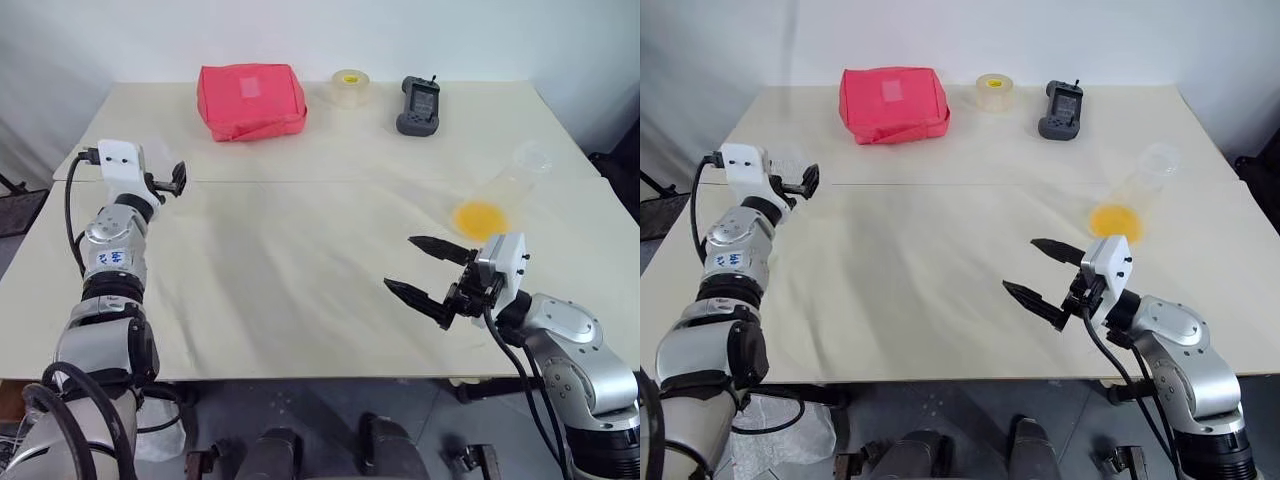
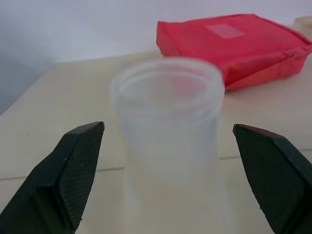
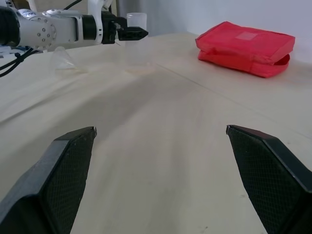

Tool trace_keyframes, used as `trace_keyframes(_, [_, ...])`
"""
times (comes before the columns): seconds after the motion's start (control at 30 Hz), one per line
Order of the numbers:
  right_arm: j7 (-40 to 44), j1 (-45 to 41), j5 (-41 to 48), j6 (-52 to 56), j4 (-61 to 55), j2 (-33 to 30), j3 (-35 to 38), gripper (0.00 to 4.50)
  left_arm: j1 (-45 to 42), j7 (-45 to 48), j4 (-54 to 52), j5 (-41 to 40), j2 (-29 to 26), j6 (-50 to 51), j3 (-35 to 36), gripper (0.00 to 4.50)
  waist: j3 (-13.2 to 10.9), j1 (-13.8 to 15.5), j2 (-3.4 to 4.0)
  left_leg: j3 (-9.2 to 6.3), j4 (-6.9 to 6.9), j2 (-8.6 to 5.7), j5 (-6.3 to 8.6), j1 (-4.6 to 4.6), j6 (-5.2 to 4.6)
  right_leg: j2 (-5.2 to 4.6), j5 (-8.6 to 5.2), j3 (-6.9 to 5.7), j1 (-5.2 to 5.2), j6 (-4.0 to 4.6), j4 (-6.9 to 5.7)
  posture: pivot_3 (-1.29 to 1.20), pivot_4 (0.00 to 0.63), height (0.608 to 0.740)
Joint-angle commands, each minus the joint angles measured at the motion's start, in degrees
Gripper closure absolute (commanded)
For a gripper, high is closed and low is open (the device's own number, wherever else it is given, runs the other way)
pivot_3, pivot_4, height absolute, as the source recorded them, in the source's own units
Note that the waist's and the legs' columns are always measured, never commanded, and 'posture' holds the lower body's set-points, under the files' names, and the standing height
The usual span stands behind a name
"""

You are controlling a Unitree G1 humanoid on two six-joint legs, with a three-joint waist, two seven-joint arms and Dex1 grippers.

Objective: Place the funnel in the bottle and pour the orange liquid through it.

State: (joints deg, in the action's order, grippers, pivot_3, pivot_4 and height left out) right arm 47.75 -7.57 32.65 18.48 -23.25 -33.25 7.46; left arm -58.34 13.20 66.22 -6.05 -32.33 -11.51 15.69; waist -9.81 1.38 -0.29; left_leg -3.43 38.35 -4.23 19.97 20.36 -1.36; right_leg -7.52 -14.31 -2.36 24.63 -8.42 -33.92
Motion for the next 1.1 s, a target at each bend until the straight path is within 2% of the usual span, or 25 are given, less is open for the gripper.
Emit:
trace_keyframes(0.03, [-0.6, -0.3, -0.1, -1.5, -1.5, -0.3, 1.6, 0.01, -1.5, -1.4, 0.8, 0.5, -0.5, -1.4, 0.0, 0.19, 0.0, -0.1, 0.0, 0.0, 0.0, 0.0, 0.0, 0.0, 0.0, 0.0, 0.0, 0.0, 0.01, 0.0, -0.01, 0.0, 0.15, 0.74])
trace_keyframes(0.1, [-0.7, -0.1, -0.1, -1.6, -1.6, -0.4, 1.7, 0.0, -1.4, -1.1, 0.9, 0.3, -0.6, -1.5, 0.0, 0.61, 0.0, -0.1, 0.0, 0.0, -0.01, 0.0, 0.0, 0.0, 0.0, 0.01, 0.0, -0.01, 0.02, 0.0, -0.02, 0.0, 0.15, 0.74])
trace_keyframes(0.27, [-1.4, 0.3, -0.2, -1.9, -1.9, -0.5, 2.1, 0.0, -0.3, 1.8, -0.5, -0.7, -1.7, -1.6, 0.6, 2.05, 0.0, -0.1, 0.0, 0.0, 0.05, -0.01, 0.0, 0.0, 0.0, 0.0, 0.0, -0.04, 0.0, 0.0, -0.04, 0.0, 0.15, 0.74])
trace_keyframes(0.47, [-1.0, 0.8, 0.5, -1.5, -2.2, -1.3, 3.1, 0.0, 1.9, 10.5, -9.1, -5.0, -2.3, 1.4, 2.0, 2.11, 0.0, -0.1, -0.01, 0.0, 0.09, 0.02, 0.0, 0.02, 0.0, 0.0, 0.0, -0.05, 0.0, 0.0, -0.06, 0.0, 0.15, 0.74])
trace_keyframes(0.7, [1.9, 0.7, 3.5, 0.1, -2.2, -4.3, 5.1, 0.0, 9.7, 25.1, -38.8, -17.2, 1.7, 20.6, -1.0, 2.11, 0.0, 0.0, -0.01, -0.21, 0.51, 0.09, 0.06, 0.22, -0.04, -0.08, 0.0, -0.16, -0.05, -0.01, -0.11, 0.0, 0.15, 0.74])
trace_keyframes(0.83, [3.1, 0.6, 3.9, 0.1, -1.7, -5.6, 5.6, 0.0, 12.4, 31.4, -48.7, -20.4, 4.7, 26.7, -5.9, 2.11, 0.0, 0.0, -0.01, -0.28, 0.73, 0.07, 0.09, 0.3, -0.07, -0.08, 0.02, -0.15, -0.09, -0.03, -0.14, 0.0, 0.15, 0.74])
trace_keyframes(0.93, [3.1, 0.4, 3.9, 0.2, -1.8, -5.8, 5.8, 0.0, 12.9, 36.0, -52.1, -19.0, 7.1, 27.6, -11.6, 2.11, 0.0, 0.1, -0.01, -0.29, 0.76, 0.06, 0.09, 0.3, -0.07, -0.08, 0.02, -0.15, -0.11, -0.03, -0.14, 0.0, 0.15, 0.74])
trace_keyframes(1.1, [3.0, 2.5, 3.6, -0.5, -2.9, -5.6, 6.3, 0.0, 11.5, 41.4, -49.0, -17.4, 13.9, 23.3, -17.2, 2.11, 0.0, 0.1, -0.01, -0.28, 0.76, 0.05, 0.09, 0.31, -0.07, -0.06, 0.02, -0.15, -0.1, -0.03, -0.12, 0.0, 0.15, 0.74])
